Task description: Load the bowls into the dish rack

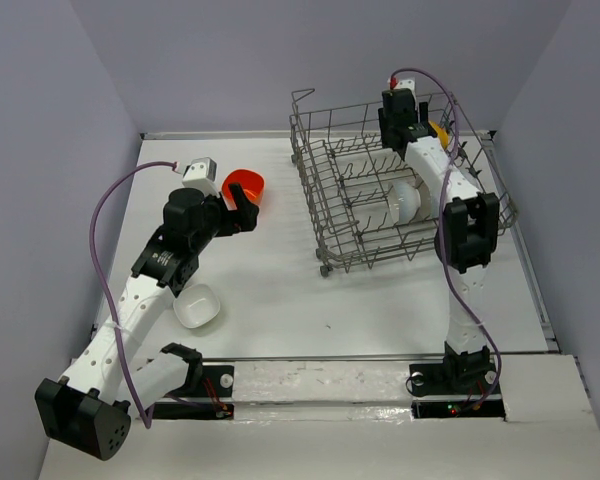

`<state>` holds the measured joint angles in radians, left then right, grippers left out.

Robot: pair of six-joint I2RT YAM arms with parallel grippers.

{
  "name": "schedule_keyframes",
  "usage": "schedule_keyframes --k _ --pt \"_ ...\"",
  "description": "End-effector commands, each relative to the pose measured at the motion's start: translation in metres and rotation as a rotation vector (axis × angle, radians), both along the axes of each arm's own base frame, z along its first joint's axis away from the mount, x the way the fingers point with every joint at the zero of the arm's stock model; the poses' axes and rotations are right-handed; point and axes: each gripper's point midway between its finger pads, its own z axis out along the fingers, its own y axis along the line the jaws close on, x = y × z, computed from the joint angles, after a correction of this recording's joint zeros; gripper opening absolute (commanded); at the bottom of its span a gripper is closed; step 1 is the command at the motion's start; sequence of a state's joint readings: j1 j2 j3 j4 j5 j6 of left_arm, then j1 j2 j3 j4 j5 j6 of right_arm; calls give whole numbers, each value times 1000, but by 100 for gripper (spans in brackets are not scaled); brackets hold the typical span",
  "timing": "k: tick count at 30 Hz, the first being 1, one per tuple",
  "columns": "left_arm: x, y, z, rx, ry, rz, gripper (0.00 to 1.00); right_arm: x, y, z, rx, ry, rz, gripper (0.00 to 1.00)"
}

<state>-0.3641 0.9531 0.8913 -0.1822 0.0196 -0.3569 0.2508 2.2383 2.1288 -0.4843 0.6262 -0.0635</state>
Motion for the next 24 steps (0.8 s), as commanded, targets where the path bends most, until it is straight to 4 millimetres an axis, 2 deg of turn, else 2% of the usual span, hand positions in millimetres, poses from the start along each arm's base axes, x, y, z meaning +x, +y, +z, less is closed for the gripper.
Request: schedule_keyframes --k 1,2,4,5,6,8,9,10,12,13,15,16,18,19,21,24 --pt "3 0 5 -14 -34 5 99 -12 -3 79 83 -163 -20 76" --pt "4 2 5 -11 -34 9 99 -17 -1 90 111 -181 -18 76" --pt "5 4 5 -8 -33 16 99 -24 5 97 168 -187 3 76" --pt "5 5 5 -6 -35 21 99 -31 7 115 210 -224 6 77" --pt "5 6 6 -5 -37 22 99 -32 11 109 228 -207 17 78" --pt "5 6 6 -6 -39 24 99 -48 21 127 310 -227 63 80" --pt "5 7 6 -5 -37 27 99 -61 24 150 346 -264 93 81" --pt "7 12 6 5 -41 52 99 -68 33 147 388 -245 137 82" --pt "8 14 6 8 -42 64 99 -83 41 159 450 -259 178 84" --pt "9 16 5 10 -41 71 99 -97 48 177 490 -278 230 84" --pt "9 18 5 14 -41 82 99 -111 56 179 535 -267 272 86" --pt "10 20 5 14 -42 88 99 -126 60 197 565 -296 312 86" --pt "10 22 5 21 -43 98 99 -139 65 197 612 -291 335 88" --pt "10 23 5 23 -42 102 99 -146 71 205 637 -306 372 88" --pt "11 26 3 29 -38 115 99 -158 70 216 657 -335 382 88" --pt "11 28 4 31 -43 120 99 -159 68 216 659 -337 371 89"
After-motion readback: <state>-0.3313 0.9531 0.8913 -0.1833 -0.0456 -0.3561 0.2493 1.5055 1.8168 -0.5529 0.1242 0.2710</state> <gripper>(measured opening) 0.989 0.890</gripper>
